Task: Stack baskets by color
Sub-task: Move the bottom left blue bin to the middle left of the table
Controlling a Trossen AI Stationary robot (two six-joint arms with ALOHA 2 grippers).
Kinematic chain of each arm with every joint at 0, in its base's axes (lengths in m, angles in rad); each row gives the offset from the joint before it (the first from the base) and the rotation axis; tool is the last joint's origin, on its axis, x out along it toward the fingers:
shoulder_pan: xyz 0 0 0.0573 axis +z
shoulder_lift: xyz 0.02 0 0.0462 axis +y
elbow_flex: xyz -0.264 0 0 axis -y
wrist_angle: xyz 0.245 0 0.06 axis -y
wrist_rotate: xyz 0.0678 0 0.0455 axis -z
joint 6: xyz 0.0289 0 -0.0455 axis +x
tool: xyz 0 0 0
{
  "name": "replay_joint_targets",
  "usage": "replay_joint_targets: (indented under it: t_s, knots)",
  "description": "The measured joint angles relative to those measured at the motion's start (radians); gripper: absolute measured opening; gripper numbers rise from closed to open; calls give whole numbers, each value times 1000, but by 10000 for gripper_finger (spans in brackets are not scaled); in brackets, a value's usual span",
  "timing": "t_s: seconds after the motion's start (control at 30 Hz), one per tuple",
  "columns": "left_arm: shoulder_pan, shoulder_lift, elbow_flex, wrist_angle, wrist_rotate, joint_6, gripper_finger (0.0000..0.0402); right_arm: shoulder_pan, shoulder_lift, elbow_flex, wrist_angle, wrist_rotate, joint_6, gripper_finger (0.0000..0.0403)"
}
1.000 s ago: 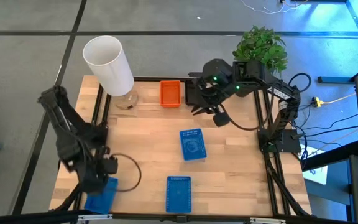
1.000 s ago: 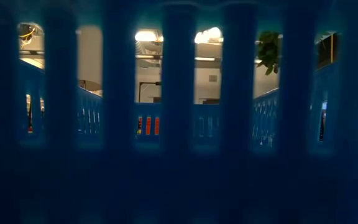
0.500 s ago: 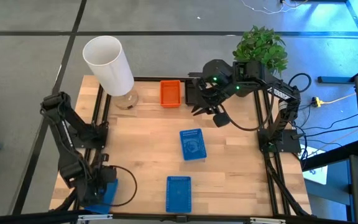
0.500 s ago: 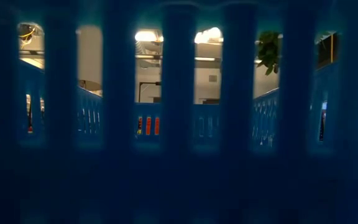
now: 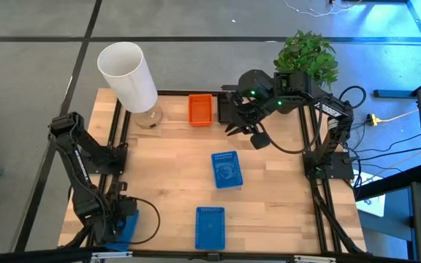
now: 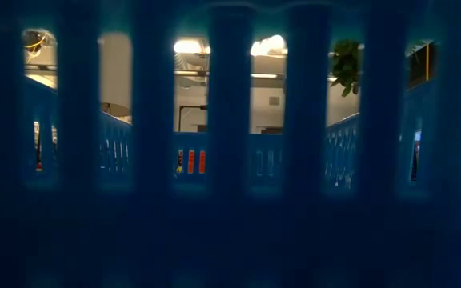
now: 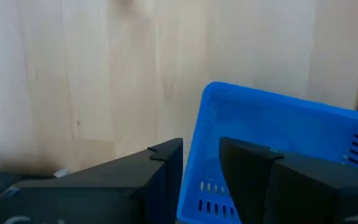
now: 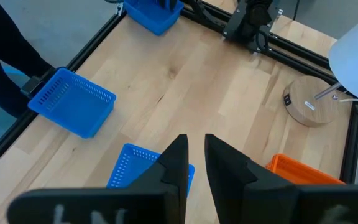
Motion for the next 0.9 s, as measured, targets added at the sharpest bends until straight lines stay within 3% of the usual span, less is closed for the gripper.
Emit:
replay_joint_targets:
  t_s: [0.13, 0.3, 0.9]
  knots:
    - [0, -3, -40, 39, 6, -6, 96, 0, 0, 0, 0, -7, 0, 55]
    - [0, -3, -76, 113, 6, 2, 96, 0, 0, 0, -4, -101, 0, 55]
    - [1, -5, -217, 266, 7, 2, 96, 0, 0, 0, -7, -104, -1, 55]
